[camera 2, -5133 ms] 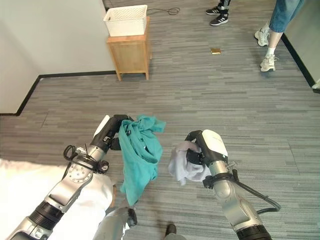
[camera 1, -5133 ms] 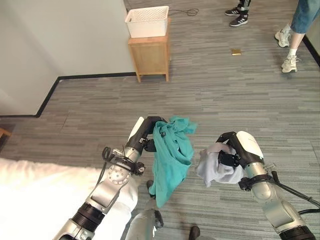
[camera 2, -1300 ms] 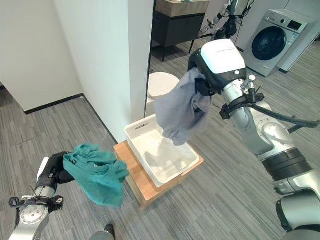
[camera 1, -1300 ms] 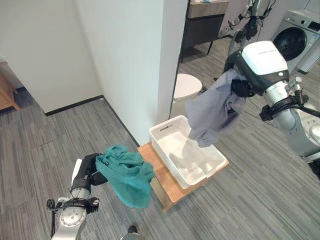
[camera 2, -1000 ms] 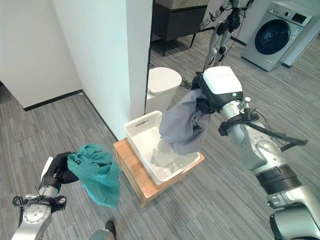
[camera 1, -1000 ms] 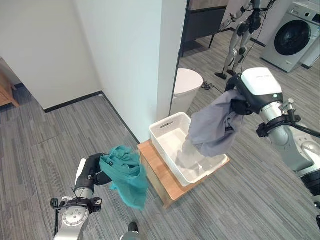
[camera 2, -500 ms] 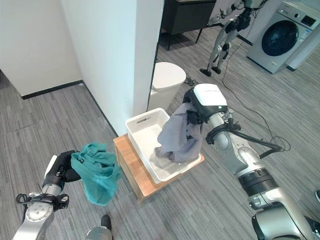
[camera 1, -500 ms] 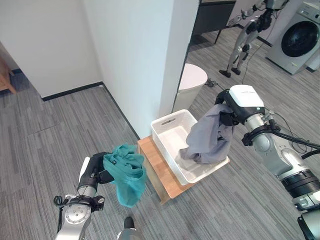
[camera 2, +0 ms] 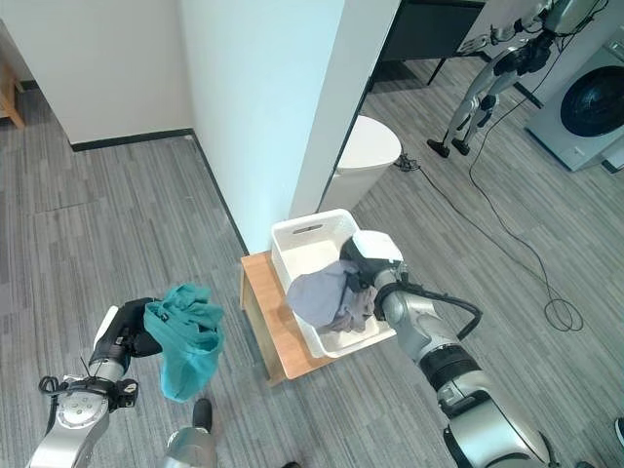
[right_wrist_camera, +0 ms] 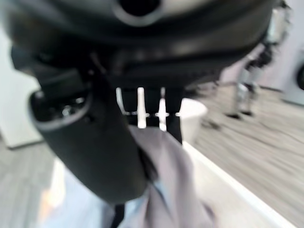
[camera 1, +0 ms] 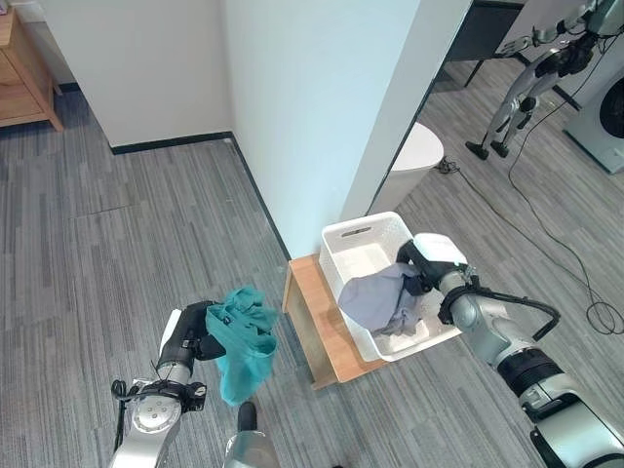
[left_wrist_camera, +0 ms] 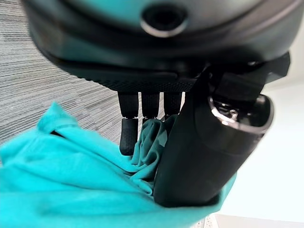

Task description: Pick up bed clothes into laundry basket.

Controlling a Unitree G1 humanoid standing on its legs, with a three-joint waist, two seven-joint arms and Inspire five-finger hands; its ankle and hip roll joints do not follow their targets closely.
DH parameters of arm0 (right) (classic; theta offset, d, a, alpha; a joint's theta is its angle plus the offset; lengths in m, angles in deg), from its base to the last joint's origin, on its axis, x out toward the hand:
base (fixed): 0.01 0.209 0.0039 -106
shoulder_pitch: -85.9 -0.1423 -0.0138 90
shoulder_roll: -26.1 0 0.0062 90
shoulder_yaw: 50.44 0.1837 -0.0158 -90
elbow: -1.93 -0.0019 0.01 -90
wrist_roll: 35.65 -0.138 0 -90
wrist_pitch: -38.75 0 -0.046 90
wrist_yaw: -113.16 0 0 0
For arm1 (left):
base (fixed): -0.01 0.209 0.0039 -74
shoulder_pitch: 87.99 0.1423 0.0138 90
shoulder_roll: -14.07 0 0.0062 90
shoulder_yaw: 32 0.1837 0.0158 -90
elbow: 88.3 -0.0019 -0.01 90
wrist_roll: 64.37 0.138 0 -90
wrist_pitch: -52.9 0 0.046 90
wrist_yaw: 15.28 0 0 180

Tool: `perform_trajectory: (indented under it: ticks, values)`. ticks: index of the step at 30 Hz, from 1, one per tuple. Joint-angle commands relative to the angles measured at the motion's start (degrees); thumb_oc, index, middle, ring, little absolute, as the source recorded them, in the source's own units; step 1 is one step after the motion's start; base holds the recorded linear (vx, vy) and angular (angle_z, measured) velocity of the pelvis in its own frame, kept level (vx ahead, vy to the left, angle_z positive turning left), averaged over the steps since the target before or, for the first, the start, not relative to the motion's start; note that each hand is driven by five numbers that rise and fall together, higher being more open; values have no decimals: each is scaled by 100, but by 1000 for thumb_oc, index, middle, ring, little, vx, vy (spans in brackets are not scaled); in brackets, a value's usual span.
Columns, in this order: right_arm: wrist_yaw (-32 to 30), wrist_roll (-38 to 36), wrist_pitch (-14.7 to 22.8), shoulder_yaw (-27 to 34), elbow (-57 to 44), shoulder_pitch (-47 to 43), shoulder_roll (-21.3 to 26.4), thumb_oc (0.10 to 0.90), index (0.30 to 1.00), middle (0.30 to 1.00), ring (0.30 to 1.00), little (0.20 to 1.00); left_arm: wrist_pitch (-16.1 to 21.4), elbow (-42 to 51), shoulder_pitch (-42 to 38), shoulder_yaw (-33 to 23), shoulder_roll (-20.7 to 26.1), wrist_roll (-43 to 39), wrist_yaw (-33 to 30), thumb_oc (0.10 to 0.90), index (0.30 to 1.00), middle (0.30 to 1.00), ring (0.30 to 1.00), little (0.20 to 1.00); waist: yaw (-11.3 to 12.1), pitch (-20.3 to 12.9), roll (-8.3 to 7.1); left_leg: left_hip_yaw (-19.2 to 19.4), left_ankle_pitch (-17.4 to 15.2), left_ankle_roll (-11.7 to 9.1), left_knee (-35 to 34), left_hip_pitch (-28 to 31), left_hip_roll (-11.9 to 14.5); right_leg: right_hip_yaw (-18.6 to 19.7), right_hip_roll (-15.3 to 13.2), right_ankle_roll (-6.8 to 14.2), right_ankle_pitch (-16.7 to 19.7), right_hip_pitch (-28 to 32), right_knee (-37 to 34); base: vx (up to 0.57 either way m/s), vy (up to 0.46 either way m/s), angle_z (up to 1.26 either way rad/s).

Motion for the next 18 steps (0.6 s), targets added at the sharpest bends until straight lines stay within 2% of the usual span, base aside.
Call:
perform_trajectory:
  ticks: [1, 5, 13, 15, 16, 17, 18]
  values:
    - [-377, 66, -85, 337, -132, -674, 551, 800, 900, 900, 900, 900, 760, 578, -507, 200, 226, -122, -45, 400, 300, 300, 300, 300, 83, -240, 203, 174, -387, -219, -437, -22, 412, -174, -431, 399, -849, 648, 35, 2, 34, -7]
    - [-407, 468, -126, 374, -405, -638, 699, 800, 900, 900, 900, 900, 764, 585, -530, 190, 173, -89, -57, 400, 300, 300, 300, 300, -21, -313, 274, 212, -449, -197, -437, 77, 353, -162, -494, 427, -809, 702, 35, 17, 33, -5]
    - [-645, 408, -144, 532, -483, -904, 1023, 800, 900, 900, 900, 900, 809, 616, -581, 250, 210, -52, -47, 400, 300, 300, 300, 300, -136, -401, 321, 280, -491, -192, -437, 191, 330, -180, -541, 461, -758, 760, 35, 4, 5, -2]
    - [-958, 286, -158, 938, -926, -830, 1176, 800, 900, 900, 900, 900, 818, 686, -619, 219, 222, 14, -87, 400, 300, 300, 300, 300, -246, -444, 353, 315, -521, -179, -437, 272, 329, -153, -557, 470, -746, 794, 35, 14, 15, -6]
    - [-954, 289, -161, 949, -937, -816, 1178, 800, 900, 900, 900, 900, 818, 687, -620, 224, 225, 14, -88, 400, 300, 300, 300, 300, -241, -443, 352, 315, -522, -179, -437, 274, 328, -153, -557, 471, -746, 796, 35, 18, 13, -7]
    - [-1316, 354, -113, 1341, -1552, -632, 1261, 800, 900, 900, 900, 900, 831, 768, -683, 100, 231, 236, -159, 400, 300, 300, 300, 300, -393, -482, 401, 334, -567, -160, -437, 337, 315, -98, -564, 474, -741, 796, 35, 0, 0, 0]
    - [-1421, 453, -103, 1671, -1981, -327, 1285, 800, 900, 900, 900, 900, 851, 831, -725, 41, 271, 373, -223, 400, 300, 300, 300, 300, -441, -497, 416, 333, -591, -148, -437, 379, 306, -75, -568, 476, -743, 815, 35, 0, 0, 0]
